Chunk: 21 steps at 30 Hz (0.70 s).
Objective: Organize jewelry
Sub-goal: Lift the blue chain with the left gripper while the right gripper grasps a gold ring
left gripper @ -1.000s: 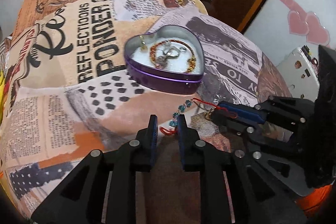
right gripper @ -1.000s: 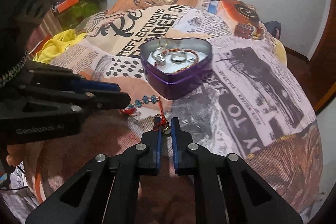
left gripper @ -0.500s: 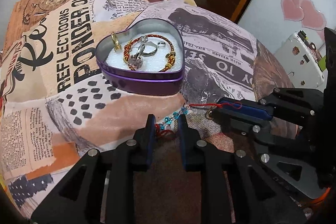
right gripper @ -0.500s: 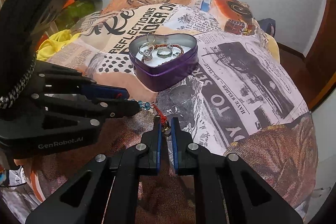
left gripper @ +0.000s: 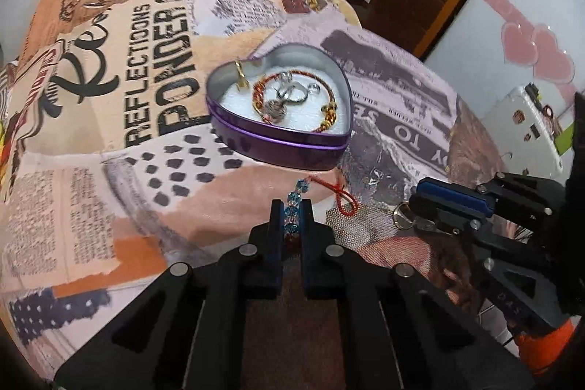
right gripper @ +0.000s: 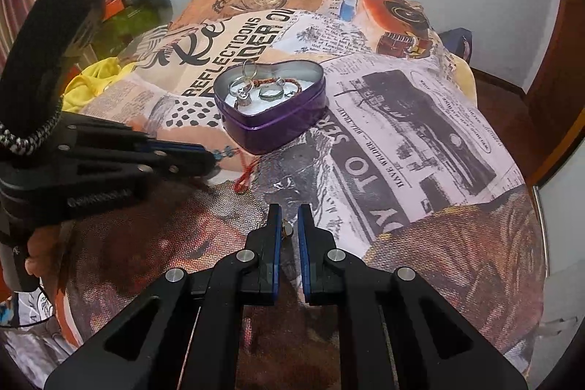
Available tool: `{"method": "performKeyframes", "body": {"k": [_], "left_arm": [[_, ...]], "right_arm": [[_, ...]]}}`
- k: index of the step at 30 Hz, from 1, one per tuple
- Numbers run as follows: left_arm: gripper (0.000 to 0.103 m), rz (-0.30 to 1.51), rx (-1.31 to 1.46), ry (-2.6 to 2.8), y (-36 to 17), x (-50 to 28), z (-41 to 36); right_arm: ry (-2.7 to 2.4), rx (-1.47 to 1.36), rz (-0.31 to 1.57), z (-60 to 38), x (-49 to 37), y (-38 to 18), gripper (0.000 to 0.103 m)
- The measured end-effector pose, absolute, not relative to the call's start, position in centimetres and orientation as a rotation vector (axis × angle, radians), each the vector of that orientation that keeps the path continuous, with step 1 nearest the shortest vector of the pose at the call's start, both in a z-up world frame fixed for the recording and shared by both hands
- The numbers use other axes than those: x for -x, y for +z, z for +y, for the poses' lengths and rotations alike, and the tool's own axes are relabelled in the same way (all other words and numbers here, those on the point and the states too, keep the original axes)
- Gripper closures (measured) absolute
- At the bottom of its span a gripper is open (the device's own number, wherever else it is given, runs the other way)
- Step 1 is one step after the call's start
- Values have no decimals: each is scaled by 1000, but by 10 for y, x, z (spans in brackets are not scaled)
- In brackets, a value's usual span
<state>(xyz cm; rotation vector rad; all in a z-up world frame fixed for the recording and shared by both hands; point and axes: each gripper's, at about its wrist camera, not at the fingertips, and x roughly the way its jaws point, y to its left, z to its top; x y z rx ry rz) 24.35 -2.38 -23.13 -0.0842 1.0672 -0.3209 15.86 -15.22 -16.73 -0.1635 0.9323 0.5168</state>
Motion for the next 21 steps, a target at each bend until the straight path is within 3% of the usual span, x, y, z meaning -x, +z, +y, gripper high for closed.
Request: {"method": "performKeyframes", "body": {"k": [7,9,11,13,21], "left_arm": [[97,973,49,-293,-199,-225,-15],[97,952,42,-288,-193,-220,-13],[97,938,39,-286,-188,-216,-12],[97,929,34,-283,-185,-213,-12],[97,927,39,-269,-185,-211,-9]], "right_arm": [[491,152,933,-155,-159,-165,95],[490,152,950,-155,-160,-168,91],[489,149,955,-155,-160,-169,70],[499,132,952,-156,-159,-168,60],[519,144,951,-148,-154,-171,61]]}}
